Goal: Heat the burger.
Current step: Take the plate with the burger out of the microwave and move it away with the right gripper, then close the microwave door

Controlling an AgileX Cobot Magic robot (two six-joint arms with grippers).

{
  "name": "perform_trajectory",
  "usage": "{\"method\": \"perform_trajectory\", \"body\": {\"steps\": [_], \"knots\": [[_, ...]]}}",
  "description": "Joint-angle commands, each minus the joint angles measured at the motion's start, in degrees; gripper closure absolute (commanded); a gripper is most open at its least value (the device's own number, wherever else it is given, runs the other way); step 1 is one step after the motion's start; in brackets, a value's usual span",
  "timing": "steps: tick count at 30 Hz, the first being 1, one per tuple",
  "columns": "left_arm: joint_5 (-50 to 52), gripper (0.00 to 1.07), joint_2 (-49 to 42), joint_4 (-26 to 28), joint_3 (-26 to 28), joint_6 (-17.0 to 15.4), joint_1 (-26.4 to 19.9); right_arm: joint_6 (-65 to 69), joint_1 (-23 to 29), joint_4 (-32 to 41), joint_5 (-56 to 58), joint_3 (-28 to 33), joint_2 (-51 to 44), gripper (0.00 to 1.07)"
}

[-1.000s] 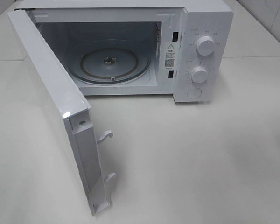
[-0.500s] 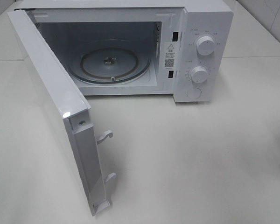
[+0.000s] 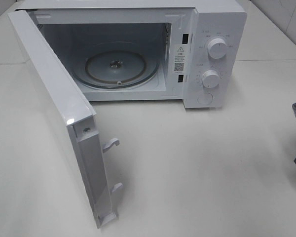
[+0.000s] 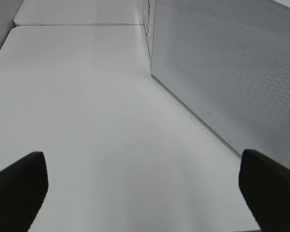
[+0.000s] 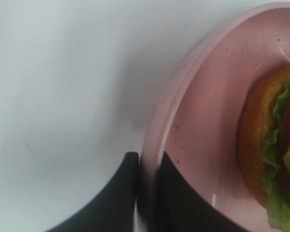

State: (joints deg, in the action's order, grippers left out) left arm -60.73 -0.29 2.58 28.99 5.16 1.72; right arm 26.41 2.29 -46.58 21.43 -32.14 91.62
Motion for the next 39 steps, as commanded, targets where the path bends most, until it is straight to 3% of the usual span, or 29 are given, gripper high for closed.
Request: {"method": "perform_trajectory", "body": {"steps": [1,5,14,16,18,19,20,22,25,29,34,39], "knots": [[0.8,0.04,-1.09,0.17,-0.06,-0.11,0.11,0.0,-0.4,0.97,-0.06,-0.29,-0.23,0.99],[0.8,0.04,-1.09,0.17,-0.06,-0.11,0.11,0.0,-0.4,2.58,-0.52,-0.29,-0.23,0.94],[0.8,0.04,-1.09,0.17,-0.06,-0.11,0.11,-2.18,-0.4,7.45,-0.46,-0.29,-0.23,0.72],[0.8,0.04,-1.09,0.17,-0.06,-0.11,0.11,-4.53,-0.4,11.06,-0.8,-0.29,-0.23,0.59],[0.8,0.04,-1.09,0.17,-0.06,-0.11,0.11,-5.04,-0.4,12.26,-1.09,-0.29,-0.23,0.54],[0.8,0.04,-1.09,0.17,-0.06,-0.11,0.11,-6.42,-0.4,14.78,-1.55,-0.46,-0.29,0.43],[0.8,0.04,-1.09,0.17,-0.06,-0.11,0.11,-6.42,-0.4,14.78,-1.55,-0.46,-0.29,0.43],[0.8,0.04,-1.09,0.17,-0.06,-0.11,0.11,-9.34,-0.4,19.71,-0.92,-1.6,-0.8,0.24],[0.8,0.04,-1.09,0.17,-0.06,-0.11,0.11,-13.01,-0.17,24.01,0.69,-3.27,-2.23,0.14],[0.8,0.04,-1.09,0.17,-0.06,-0.11,0.11,-16.67,-0.17,28.48,2.81,-4.76,-4.76,0.15],[0.8,0.04,-1.09,0.17,-0.06,-0.11,0.11,-26.01,-0.17,37.47,15.18,-7.91,-11.92,0.21],[0.8,0.04,-1.09,0.17,-0.06,-0.11,0.11,-28.19,-0.17,42.11,22.46,-8.19,-19.71,0.24]]}}
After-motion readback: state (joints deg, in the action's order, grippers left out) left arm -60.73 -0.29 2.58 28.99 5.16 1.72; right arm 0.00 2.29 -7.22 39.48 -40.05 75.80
